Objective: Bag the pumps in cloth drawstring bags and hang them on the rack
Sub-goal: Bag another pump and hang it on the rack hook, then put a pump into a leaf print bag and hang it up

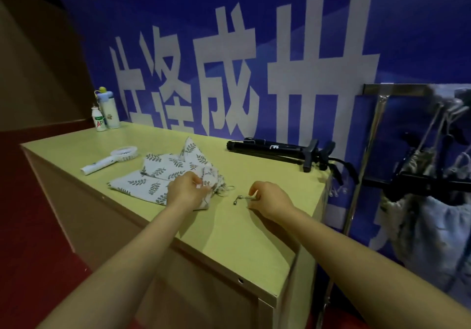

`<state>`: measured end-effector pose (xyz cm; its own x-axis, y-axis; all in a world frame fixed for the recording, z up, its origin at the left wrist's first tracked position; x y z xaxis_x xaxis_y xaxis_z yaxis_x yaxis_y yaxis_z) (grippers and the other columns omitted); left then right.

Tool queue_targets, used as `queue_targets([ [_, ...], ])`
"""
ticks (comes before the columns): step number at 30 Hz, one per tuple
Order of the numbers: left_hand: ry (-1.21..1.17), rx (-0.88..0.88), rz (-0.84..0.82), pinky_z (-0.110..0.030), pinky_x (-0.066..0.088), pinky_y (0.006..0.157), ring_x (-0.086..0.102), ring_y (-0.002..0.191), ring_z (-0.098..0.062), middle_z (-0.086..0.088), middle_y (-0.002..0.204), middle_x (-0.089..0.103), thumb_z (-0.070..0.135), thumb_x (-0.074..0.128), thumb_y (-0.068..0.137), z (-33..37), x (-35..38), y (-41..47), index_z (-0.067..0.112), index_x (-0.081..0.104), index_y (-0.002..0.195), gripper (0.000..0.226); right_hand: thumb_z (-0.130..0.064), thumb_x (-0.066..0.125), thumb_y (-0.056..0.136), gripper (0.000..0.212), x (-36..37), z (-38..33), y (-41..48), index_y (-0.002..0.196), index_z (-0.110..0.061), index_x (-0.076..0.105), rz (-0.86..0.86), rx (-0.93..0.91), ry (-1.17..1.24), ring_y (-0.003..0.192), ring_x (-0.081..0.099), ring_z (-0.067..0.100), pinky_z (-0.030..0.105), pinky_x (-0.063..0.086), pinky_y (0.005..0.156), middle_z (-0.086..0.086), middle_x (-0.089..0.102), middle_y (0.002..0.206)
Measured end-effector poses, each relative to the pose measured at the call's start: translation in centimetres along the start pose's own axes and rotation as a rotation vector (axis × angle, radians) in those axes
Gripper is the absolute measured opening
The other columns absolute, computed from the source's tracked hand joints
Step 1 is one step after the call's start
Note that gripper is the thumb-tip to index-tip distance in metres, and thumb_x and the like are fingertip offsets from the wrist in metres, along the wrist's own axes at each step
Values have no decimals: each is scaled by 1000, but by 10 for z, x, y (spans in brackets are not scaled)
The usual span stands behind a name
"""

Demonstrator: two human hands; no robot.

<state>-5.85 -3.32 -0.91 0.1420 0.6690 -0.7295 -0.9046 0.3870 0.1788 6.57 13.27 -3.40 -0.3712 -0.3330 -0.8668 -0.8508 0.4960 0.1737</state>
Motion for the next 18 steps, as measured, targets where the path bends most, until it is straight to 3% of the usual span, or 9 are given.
queue_targets([
  [3,10,-11,23,-39,49,86,57,106,-28,-9,109,63,38,67,82,-15,3,6,13,61,106,35,-28,65,86,28,7,2,7,112,-19,61,56,0,-26,97,59,23,37,53,83,6,64,109],
  [9,-109,-25,-5,-39,51,80,60,96,-28,-12,102,65,45,69,78,-19,14,19,11,58,90,37,-28,65,87,22,14,-7,27,106,-19,66,72,-62,-51,96,60,24,36,51,82,6,67,104],
  [12,-19,-4,-22,-41,50,88,54,107,-27,-7,111,58,62,70,66,-12,15,23,14,53,100,62,-23,63,88,18,16,-10,34,104,-19,68,63,-98,-52,95,60,23,37,51,82,5,67,102],
  [14,88,19,-57,-41,46,93,46,115,-27,-7,116,50,63,73,61,-8,17,25,14,49,107,71,-20,60,89,17,17,-13,37,103,-19,69,61,-125,-59,94,60,23,37,51,82,5,67,102],
  [16,198,66,-89,-38,45,88,44,113,-28,-8,109,50,53,75,66,-4,19,30,15,49,97,55,-17,58,89,17,18,-16,41,102,-18,69,52,-152,-71,93,60,22,34,51,79,4,67,101],
  [18,226,96,-57,-34,42,71,52,98,-29,-7,87,52,39,72,74,-2,13,36,18,43,72,36,-16,56,90,18,19,-20,43,102,-16,69,35,-172,-98,93,59,23,34,50,78,5,66,101],
])
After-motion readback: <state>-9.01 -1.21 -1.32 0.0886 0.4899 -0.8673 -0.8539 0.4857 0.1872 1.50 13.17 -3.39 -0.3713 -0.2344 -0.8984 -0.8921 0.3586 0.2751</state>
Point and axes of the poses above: each hand's wrist, its own y-axis towards the middle knuckle, its own x-axis out of the palm, z = x × y, the point moved 6 cm from there along y, towards the middle knuckle
